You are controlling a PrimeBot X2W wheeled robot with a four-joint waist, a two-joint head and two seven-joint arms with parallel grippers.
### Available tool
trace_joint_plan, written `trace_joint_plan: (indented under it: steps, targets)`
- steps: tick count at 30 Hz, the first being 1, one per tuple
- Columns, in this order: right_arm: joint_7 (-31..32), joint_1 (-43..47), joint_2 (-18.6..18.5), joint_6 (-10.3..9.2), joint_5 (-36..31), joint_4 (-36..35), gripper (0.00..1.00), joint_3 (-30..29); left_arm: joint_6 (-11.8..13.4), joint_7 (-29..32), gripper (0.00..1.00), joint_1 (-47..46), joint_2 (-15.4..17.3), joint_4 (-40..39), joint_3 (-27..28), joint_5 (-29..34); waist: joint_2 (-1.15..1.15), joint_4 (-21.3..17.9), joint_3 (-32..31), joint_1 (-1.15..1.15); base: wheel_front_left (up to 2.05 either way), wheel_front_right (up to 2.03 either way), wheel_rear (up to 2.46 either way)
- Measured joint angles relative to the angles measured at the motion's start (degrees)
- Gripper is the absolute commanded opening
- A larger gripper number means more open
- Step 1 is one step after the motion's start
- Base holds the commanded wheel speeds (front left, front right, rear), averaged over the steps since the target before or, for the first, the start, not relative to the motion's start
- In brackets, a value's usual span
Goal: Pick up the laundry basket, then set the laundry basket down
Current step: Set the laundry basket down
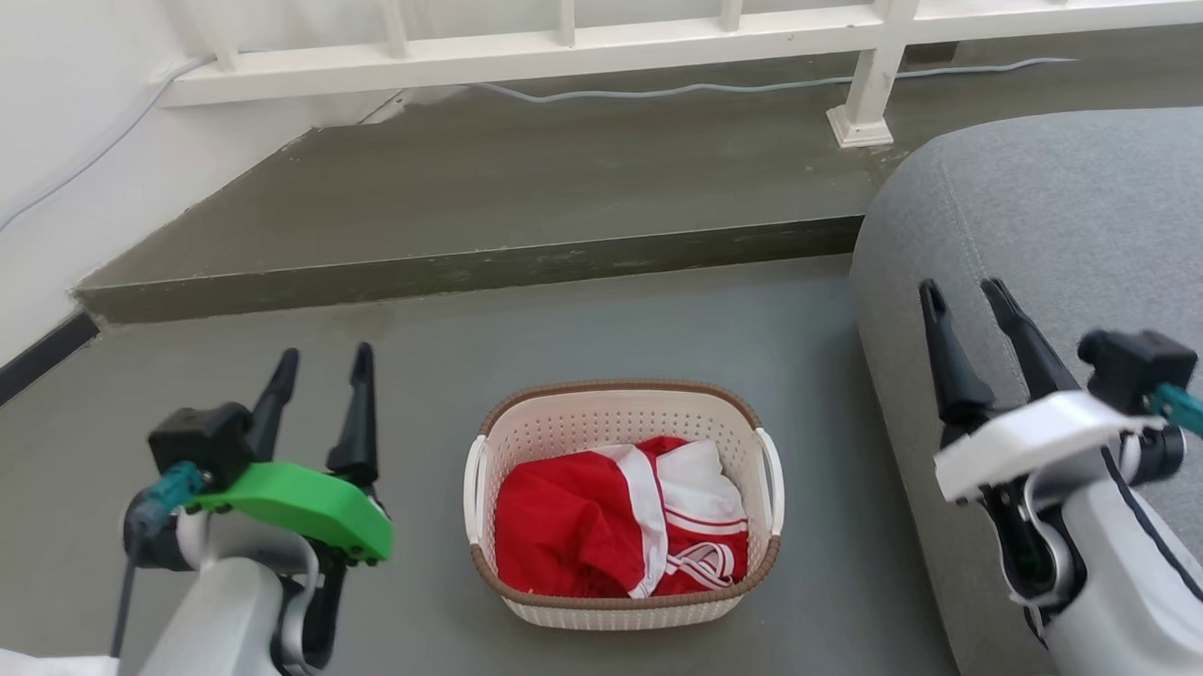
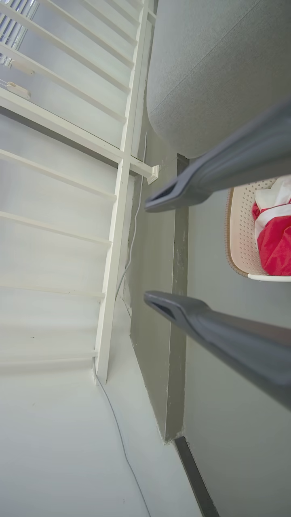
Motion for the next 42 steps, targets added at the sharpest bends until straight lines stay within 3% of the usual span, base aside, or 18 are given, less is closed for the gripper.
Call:
trace_joint_plan:
  steps: [10, 25, 42]
  targets:
    - [0.0, 5.9, 0.9, -0.49, -5.1, -4.3, 1.0, -2.4, -0.9, 0.0, 1.0, 4.9, -1.2, -3.9, 1.1, 4.4, 0.0, 0.6, 0.5, 0.0, 0.0, 0.0, 0.0]
    - [0.0, 11.1, 3.2, -0.45, -7.3, -5.9, 1.0, -5.9, -2.2, 0.0, 1.0, 7.9, -2.3, -7.1, 3.5, 8.0, 0.0, 0.7, 0.4, 0.0, 0.0, 0.0, 0.0]
    - [0.0, 12.6, 4.8, 1.11, -10.1, -6.9, 1.0, -8.0, -3.3, 0.0, 1.0, 9.3, -2.6, -7.9, 4.7, 9.8, 0.0, 0.8, 0.4, 0.0, 0.0, 0.0, 0.0]
